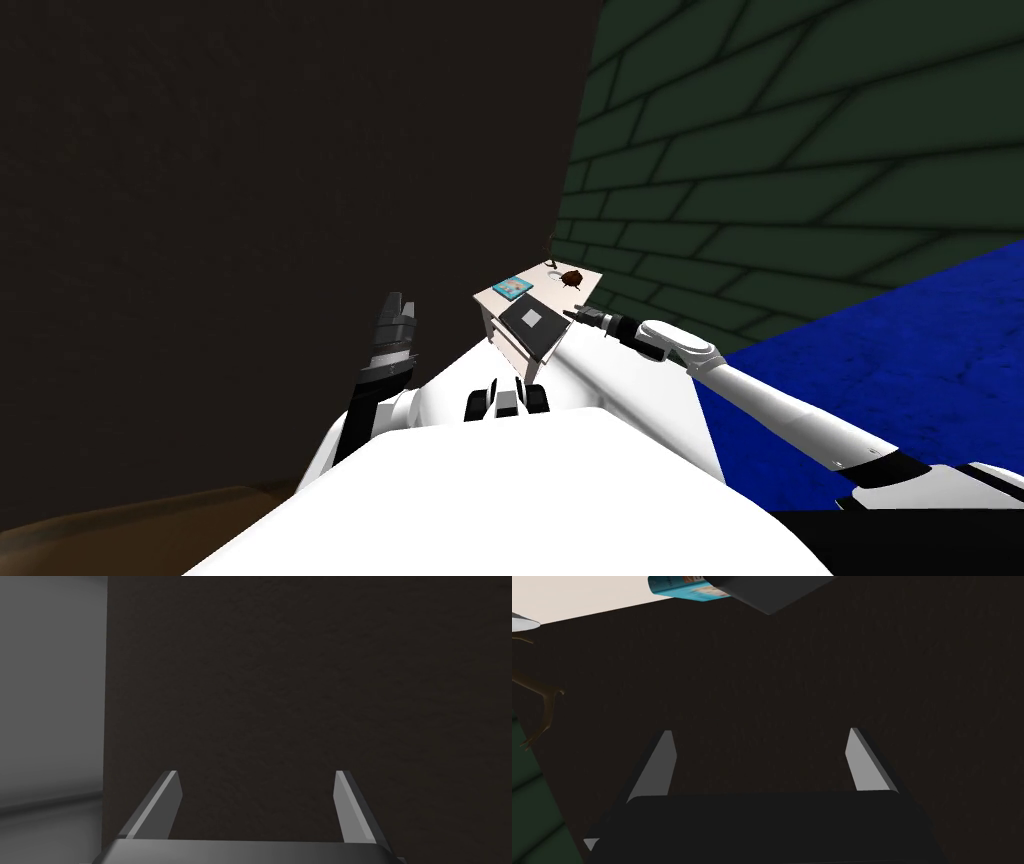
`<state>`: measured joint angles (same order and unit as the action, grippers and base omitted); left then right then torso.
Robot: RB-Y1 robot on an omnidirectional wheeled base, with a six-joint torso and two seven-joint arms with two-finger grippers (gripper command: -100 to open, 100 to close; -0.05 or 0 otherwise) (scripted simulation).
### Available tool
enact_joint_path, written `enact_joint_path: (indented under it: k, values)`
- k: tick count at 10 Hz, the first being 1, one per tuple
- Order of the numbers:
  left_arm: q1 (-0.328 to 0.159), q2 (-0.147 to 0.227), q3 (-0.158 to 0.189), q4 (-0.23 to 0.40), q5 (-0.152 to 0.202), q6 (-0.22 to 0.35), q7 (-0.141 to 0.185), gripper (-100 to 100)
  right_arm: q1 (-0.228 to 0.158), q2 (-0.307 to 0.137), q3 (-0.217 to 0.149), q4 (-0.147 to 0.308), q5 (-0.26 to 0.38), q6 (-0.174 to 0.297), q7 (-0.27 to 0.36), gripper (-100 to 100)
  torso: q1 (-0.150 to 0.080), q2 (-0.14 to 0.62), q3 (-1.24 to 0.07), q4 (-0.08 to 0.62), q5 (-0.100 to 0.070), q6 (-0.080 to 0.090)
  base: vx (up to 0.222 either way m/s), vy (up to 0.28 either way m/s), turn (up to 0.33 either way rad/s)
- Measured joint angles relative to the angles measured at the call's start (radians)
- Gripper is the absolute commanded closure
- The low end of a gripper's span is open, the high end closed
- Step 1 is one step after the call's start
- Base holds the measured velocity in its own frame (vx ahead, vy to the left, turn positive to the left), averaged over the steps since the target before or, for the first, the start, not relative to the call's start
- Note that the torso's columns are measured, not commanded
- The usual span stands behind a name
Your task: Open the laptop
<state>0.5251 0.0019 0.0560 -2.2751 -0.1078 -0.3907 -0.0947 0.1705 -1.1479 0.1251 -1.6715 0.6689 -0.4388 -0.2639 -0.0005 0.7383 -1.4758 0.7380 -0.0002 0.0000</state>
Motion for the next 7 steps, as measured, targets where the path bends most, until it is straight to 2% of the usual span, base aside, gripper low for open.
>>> enact_joint_path:
  k: [2, 3, 7]
  values:
    - [0.0, 0.0, 0.0, 0.0, 0.0, 0.0, 0.0, 0, -0.002, -0.044, -0.013, -0.023, -0.008, -0.004, -0.037, -100, 0.0, 0.0, 0.0, 0.0, 0.0, 0.0, 0.008, 0.014, -0.038]
    - [0.0, 0.0, 0.0, 0.0, 0.0, 0.0, 0.0, 0, -0.002, -0.046, -0.013, -0.024, -0.009, -0.005, -0.041, 0, 0.0, 0.0, 0.0, 0.0, 0.0, 0.0, 0.0, 0.0, 0.0]
    - [0.0, 0.0, 0.0, 0.0, 0.0, 0.0, 0.0, 0, -0.002, -0.046, -0.013, -0.024, -0.009, -0.005, -0.041, 0, 0.001, 0.0, 0.0, 0.0, 0.0, 0.0, 0.0, 0.0, 0.0]
